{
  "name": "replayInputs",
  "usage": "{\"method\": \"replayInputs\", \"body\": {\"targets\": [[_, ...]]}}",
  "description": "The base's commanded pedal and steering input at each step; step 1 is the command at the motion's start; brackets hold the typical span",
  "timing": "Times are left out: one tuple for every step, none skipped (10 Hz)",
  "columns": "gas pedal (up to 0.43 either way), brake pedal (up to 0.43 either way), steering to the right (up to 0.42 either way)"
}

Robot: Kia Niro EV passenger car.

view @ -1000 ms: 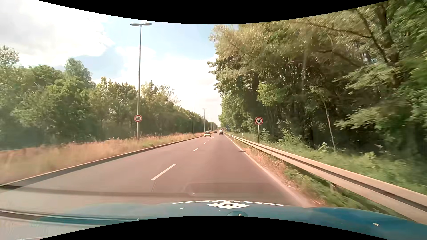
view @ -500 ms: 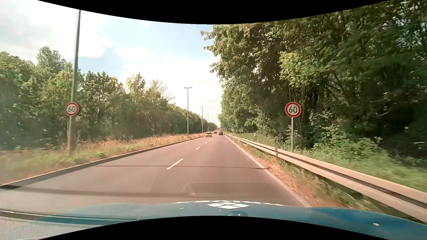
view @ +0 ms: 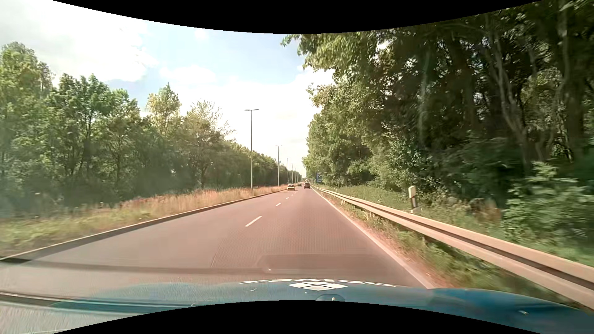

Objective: Follow the waypoints while adhering to traffic rules and regulations

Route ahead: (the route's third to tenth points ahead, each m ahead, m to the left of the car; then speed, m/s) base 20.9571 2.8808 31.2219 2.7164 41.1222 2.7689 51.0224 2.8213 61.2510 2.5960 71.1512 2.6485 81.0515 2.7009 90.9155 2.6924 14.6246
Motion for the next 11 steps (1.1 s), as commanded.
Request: {"method": "replayInputs", "body": {"targets": [[0.169, 0.000, -0.002], [0.169, 0.000, -0.003], [0.169, 0.000, -0.002], [0.169, 0.000, -0.002], [0.169, 0.000, -0.002], [0.169, 0.000, -0.002], [0.169, 0.000, -0.002], [0.169, 0.000, -0.002], [0.169, 0.000, -0.002], [0.169, 0.000, -0.002], [0.177, 0.000, -0.002]]}}
